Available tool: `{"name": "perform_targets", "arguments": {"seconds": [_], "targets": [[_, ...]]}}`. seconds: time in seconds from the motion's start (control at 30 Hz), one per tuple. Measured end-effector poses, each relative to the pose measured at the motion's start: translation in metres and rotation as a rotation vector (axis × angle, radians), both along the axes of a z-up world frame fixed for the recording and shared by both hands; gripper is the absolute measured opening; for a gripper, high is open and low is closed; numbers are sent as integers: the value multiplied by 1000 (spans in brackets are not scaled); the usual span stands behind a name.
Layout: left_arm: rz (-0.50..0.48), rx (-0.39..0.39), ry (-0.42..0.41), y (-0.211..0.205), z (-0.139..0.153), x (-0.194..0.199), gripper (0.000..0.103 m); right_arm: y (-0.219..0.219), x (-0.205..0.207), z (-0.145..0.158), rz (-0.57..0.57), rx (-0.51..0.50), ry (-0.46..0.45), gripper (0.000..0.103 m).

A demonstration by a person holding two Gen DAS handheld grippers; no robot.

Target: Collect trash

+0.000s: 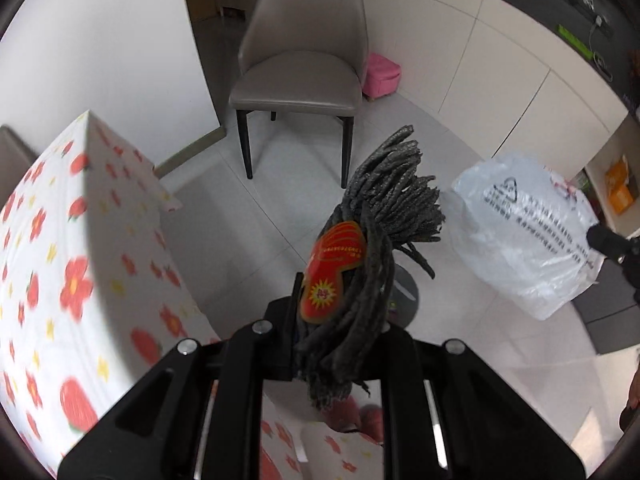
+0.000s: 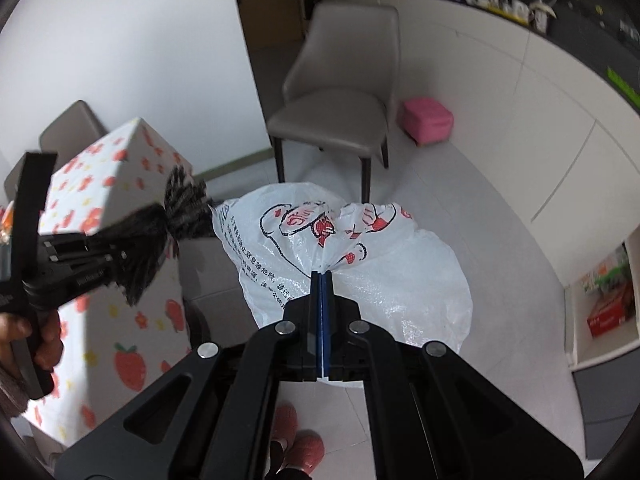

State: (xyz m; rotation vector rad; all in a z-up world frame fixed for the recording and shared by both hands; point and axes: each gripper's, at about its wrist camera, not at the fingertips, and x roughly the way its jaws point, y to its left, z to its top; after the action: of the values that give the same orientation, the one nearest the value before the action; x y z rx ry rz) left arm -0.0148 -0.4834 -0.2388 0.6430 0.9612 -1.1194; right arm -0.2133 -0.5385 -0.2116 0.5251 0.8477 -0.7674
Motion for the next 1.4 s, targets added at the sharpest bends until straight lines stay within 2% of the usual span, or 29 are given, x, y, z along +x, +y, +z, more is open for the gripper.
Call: {"name": "perform_targets", "arguments": {"seconds": [0.2, 0.37, 0.53, 0.73, 1.0, 1.07, 1.1, 1.13, 1.4], "targets": [[-19, 39, 6, -27, -36, 12, 15, -23, 18, -73, -25, 96, 31, 0], [-32, 64, 6, -45, -65, 6, 15, -34, 26, -119, 1, 132, 66, 0], [-19, 68, 27, -48, -78, 1, 15, -49, 29, -166, -4, 181, 107, 0], [-9, 72, 45, -46, -85, -3, 15, -55, 33, -205, 12, 216, 151, 0], [-12, 83, 53, -50, -89, -8, 15, -52, 46, -216, 49, 246, 187, 2], [-14, 84, 53, -51, -90, -8, 15, -54, 48, -218, 50, 246, 187, 20], [-15, 85, 53, -52, -91, -9, 15, -53, 48, -218, 45, 236, 182, 37], [-19, 86, 51, -52, -91, -9, 15, -53, 47, -216, 38, 223, 178, 40], [-38, 95, 51, -56, -97, -13, 15, -56, 43, -206, 18, 202, 161, 40]]}}
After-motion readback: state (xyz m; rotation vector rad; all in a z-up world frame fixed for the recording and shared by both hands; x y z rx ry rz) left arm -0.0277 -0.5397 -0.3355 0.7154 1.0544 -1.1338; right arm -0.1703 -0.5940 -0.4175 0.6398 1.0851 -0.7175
